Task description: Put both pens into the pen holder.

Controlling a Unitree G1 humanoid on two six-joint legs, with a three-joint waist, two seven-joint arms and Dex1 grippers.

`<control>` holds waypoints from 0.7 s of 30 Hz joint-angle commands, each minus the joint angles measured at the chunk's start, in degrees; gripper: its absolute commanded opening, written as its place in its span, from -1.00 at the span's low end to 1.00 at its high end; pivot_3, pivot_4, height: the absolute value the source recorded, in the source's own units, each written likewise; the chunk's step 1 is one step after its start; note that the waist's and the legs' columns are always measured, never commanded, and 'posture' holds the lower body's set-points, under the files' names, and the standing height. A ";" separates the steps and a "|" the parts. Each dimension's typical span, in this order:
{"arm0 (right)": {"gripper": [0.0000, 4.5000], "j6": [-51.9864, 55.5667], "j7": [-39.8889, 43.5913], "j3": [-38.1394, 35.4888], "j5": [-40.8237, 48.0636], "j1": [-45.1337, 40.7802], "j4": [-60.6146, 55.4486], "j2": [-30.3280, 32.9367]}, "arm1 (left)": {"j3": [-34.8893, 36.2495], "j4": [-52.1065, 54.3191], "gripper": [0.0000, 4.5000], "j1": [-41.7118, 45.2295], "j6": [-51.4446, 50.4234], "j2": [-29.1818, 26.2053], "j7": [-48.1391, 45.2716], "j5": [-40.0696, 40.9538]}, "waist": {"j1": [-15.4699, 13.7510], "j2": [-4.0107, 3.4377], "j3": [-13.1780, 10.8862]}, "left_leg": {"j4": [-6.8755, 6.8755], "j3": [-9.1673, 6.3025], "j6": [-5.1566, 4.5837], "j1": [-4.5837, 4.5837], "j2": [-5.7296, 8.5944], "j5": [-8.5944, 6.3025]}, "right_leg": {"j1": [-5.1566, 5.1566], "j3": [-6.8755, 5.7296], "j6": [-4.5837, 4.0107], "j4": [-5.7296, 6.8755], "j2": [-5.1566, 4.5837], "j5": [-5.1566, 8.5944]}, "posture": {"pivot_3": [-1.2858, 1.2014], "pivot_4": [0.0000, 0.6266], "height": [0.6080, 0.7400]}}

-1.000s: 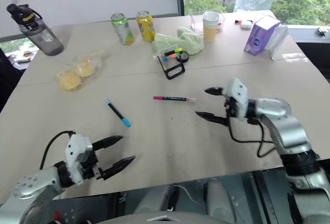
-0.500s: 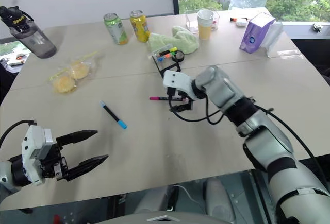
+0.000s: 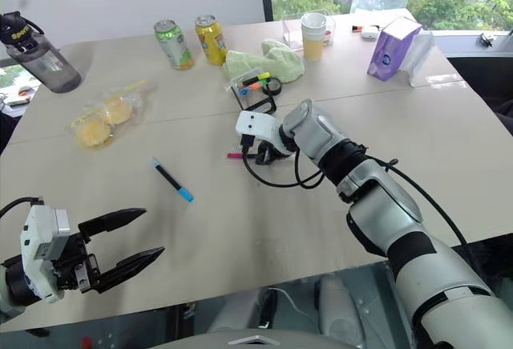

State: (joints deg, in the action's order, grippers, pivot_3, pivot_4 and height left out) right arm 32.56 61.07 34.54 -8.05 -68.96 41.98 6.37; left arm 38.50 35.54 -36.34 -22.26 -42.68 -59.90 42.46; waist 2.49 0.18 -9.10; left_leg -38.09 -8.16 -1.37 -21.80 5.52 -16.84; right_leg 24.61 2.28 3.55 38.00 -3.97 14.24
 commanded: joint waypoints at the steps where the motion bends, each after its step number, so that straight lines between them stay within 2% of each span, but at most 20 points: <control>1: -0.99 0.31 1.09 0.11 -1.67 -2.73 1.44 -1.06 | 0.09 1.84 1.00 0.13 0.03 0.33 0.60 0.22 | -0.02 0.00 0.00 | 0.00 -0.01 0.01 0.00 -0.01 0.01 | 0.00 -0.01 -0.01 0.00 0.01 -0.01 | 0.03 -0.52 1.00; 7: -0.99 -0.36 1.99 0.08 -3.84 -4.96 4.93 -2.60 | -1.11 1.89 1.00 0.74 0.41 0.98 1.46 -0.25 | 0.02 -0.01 -0.01 | 0.01 -0.03 0.02 -0.05 -0.01 0.01 | 0.07 -0.02 -0.02 -0.02 0.02 -0.01 | 0.03 -0.52 1.00; 13: -0.99 -0.36 2.38 -2.76 -2.51 -4.94 2.60 -2.89 | -1.86 2.37 1.00 0.72 0.63 1.81 2.00 -0.48 | 0.02 -0.02 -0.02 | 0.04 -0.02 0.03 -0.07 -0.01 0.02 | 0.09 -0.01 -0.02 -0.03 0.02 -0.01 | 0.03 -0.52 1.00; 17: -0.99 0.09 2.85 -7.55 1.14 -3.54 -3.59 -1.89 | -2.19 2.05 1.00 1.68 0.37 1.63 2.18 -0.09 | 0.01 -0.04 -0.03 | 0.04 -0.02 0.03 -0.09 -0.01 0.01 | 0.11 -0.02 -0.02 -0.03 0.02 -0.01 | 0.03 -0.52 1.00; 21: -0.99 -0.40 4.28 -16.67 10.59 0.93 -15.01 -1.61 | -2.61 1.89 1.00 4.24 -0.17 1.68 3.08 1.53 | -0.05 -0.02 -0.01 | 0.05 -0.03 0.03 -0.11 -0.03 0.01 | 0.12 -0.02 -0.02 -0.04 0.02 -0.01 | 0.03 -0.52 1.00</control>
State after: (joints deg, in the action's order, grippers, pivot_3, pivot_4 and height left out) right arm 33.14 64.42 21.71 -1.73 -68.64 32.40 4.72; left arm 35.37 35.94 -32.37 -22.37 -40.97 -57.22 42.51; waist 2.44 0.16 -9.11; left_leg -38.05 -8.19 -1.34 -21.91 5.49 -16.83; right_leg 24.73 2.26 3.54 37.97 -3.95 14.23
